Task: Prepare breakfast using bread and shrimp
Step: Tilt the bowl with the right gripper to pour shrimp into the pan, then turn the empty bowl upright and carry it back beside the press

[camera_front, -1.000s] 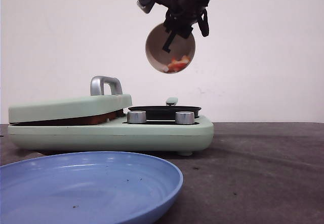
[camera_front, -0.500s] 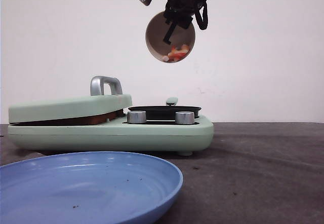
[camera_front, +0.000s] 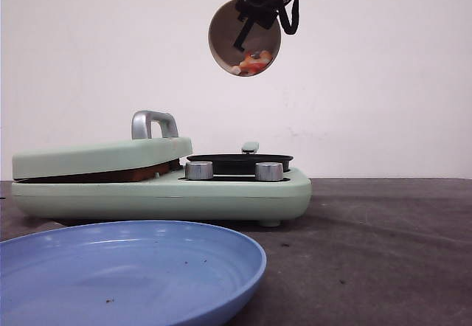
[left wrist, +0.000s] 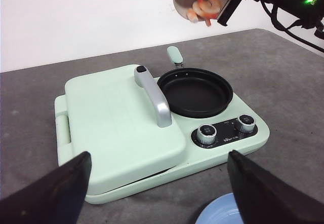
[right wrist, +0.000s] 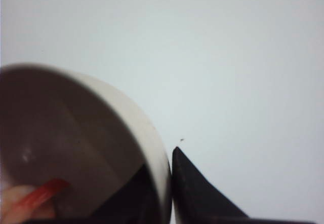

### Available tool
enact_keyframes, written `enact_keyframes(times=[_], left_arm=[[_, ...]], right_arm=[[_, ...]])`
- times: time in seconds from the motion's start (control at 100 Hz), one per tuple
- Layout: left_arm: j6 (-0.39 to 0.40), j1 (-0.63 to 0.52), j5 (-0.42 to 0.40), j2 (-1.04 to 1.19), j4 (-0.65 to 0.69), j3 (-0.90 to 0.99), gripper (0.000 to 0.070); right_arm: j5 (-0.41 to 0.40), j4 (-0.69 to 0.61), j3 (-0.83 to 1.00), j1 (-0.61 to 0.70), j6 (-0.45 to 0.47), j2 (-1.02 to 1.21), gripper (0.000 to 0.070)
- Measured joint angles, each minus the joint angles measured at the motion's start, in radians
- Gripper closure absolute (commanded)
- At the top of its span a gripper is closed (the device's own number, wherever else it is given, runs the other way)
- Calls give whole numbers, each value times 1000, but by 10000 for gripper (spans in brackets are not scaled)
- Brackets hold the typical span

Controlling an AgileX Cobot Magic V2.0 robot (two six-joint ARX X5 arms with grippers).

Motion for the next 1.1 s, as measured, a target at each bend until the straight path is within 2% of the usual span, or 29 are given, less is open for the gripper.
enact_keyframes(times=[0.27,0.51,0.62,0.8,0.94,1.1], left_arm=[[0,0,0,0,0,0,231],[0,0,0,0,0,0,231],[0,0,0,0,0,0,231],[0,0,0,0,0,0,231],[0,0,0,0,-11,0,231],[0,0,0,0,-49,0,231]], right_arm=[[1,27,0,1,5,0,700],[57,-45,0,3,62,0,700],[138,-119,0,3,149,0,700],[318,-286,0,3,336,-3,700],[315,-507,0,2,513,-48,700],[239,-747,0,-21,737,-173,700]])
